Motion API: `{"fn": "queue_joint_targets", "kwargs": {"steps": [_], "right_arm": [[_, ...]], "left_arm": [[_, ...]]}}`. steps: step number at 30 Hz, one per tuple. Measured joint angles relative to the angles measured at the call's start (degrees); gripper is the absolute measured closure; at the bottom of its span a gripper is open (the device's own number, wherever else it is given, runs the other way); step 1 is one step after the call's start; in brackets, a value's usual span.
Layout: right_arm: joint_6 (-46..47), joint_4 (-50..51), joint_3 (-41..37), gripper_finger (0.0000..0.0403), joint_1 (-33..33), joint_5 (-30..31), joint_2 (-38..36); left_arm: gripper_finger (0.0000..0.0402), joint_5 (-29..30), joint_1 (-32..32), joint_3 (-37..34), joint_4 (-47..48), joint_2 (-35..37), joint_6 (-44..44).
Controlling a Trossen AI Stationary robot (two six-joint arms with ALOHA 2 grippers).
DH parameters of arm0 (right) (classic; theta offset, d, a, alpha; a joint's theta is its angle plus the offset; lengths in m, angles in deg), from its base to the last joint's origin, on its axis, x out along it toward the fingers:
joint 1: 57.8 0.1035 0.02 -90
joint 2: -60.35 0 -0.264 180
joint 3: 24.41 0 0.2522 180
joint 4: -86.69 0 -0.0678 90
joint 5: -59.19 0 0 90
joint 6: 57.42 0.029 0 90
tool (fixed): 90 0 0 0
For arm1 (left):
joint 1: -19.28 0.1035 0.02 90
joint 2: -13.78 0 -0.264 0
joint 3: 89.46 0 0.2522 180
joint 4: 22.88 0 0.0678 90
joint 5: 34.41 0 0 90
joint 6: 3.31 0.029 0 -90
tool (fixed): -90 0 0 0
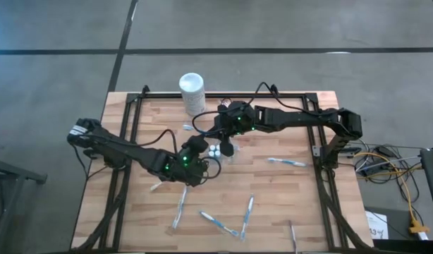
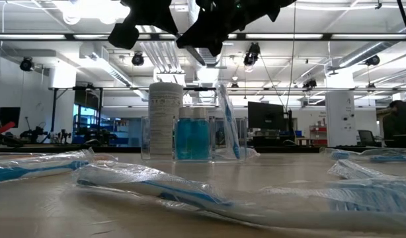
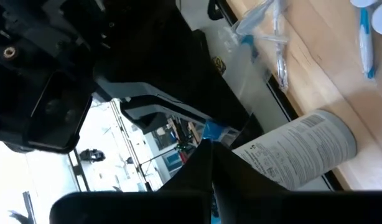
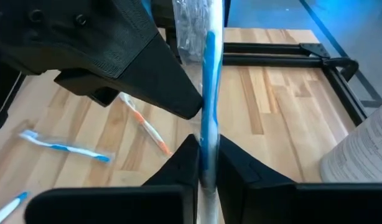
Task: Pick & Place toothbrushing station
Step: Put the blue toothbrush into the transparent organizer
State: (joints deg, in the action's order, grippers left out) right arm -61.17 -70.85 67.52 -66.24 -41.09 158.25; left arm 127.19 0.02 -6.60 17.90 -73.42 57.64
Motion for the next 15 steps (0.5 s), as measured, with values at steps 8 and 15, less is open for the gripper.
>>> {"fn": "queue_joint_targets", "kwargs": {"steps": [8,15], "right_arm": [[-0.3,0.2,-1.0,0.0381,-1.2,0.2,-1.7],[-0.8,-0.5,-5.0,0.0381,-2.3,0.4,-6.4]], "left_arm": [[0.0339,1.7,-2.1,0.0,-0.1,2.1,-0.9],[0.0313,2.3,-5.5,0.0,0.4,7.8,-10.9]]}}
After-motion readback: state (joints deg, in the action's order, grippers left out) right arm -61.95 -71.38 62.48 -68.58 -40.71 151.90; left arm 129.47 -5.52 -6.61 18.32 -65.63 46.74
